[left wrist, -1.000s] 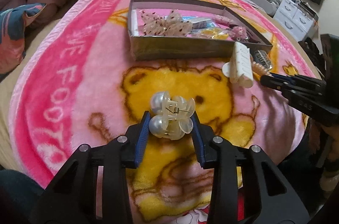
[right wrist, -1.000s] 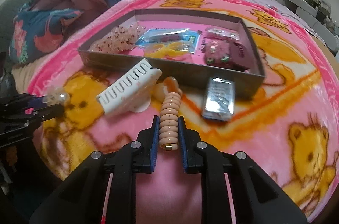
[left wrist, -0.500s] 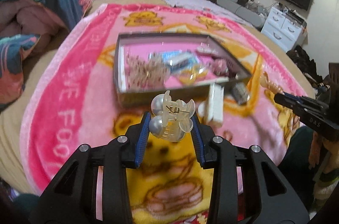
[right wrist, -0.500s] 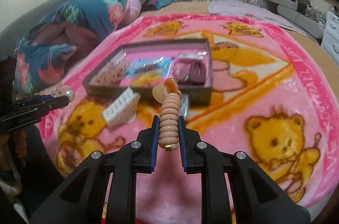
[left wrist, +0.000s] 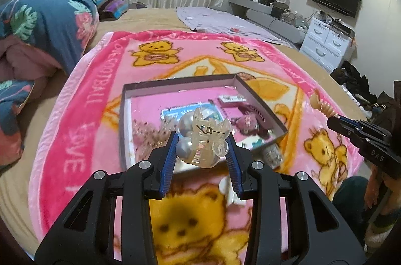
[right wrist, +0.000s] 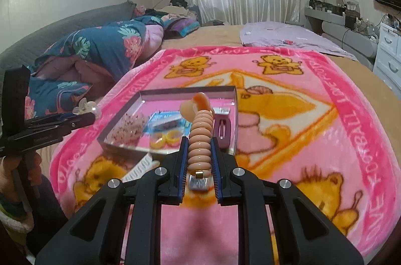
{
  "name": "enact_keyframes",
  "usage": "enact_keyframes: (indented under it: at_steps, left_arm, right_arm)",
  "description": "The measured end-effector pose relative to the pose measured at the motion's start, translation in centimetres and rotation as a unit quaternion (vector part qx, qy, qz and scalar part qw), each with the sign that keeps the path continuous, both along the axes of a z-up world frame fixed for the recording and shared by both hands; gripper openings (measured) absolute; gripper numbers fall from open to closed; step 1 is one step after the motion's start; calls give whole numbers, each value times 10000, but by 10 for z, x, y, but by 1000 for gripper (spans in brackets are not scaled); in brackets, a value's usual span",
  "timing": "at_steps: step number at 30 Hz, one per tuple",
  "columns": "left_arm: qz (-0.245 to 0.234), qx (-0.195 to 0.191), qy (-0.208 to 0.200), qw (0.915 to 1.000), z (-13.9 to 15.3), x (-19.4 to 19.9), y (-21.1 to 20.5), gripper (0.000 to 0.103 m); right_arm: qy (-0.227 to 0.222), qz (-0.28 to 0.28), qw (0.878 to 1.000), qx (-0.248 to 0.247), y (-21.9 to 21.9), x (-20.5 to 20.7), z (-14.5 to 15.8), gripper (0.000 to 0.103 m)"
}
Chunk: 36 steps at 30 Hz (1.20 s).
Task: Organize jewelry
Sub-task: 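Carry the pearl clip into the pink box and open left tool while right tool drops the coiled tie there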
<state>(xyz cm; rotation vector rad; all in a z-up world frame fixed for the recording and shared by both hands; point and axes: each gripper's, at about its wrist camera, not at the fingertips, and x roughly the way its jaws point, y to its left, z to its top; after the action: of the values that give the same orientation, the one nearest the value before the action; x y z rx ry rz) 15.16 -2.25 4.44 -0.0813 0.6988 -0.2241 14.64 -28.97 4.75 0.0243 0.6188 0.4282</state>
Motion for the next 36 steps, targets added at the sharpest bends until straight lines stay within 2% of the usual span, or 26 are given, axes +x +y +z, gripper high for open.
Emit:
enact_keyframes:
  at_steps: [10, 19, 23, 31, 36]
  left_arm:
    - [-76, -95, 98, 9999, 0, 38, -10, 29]
    - [-11, -105, 379, 9992, -25, 68, -10, 29]
    - [7, -100, 556, 9984, -40, 76, -9, 29]
    - [3, -66, 844, 9964, -67, 86, -12, 29]
    - [12, -47, 917, 9958, -73, 85, -11, 33]
  right_arm:
    - [-181, -28, 9997, 141, 6, 33, 16, 17]
    - [-32, -173, 9992, 358, 3, 78, 12, 17]
    - [173, -148, 9981, 567, 8, 95, -3, 17]
    - [657, -97, 9975, 246, 23, 113, -48, 17]
    - [851, -120, 9963, 82, 27, 119, -63, 17]
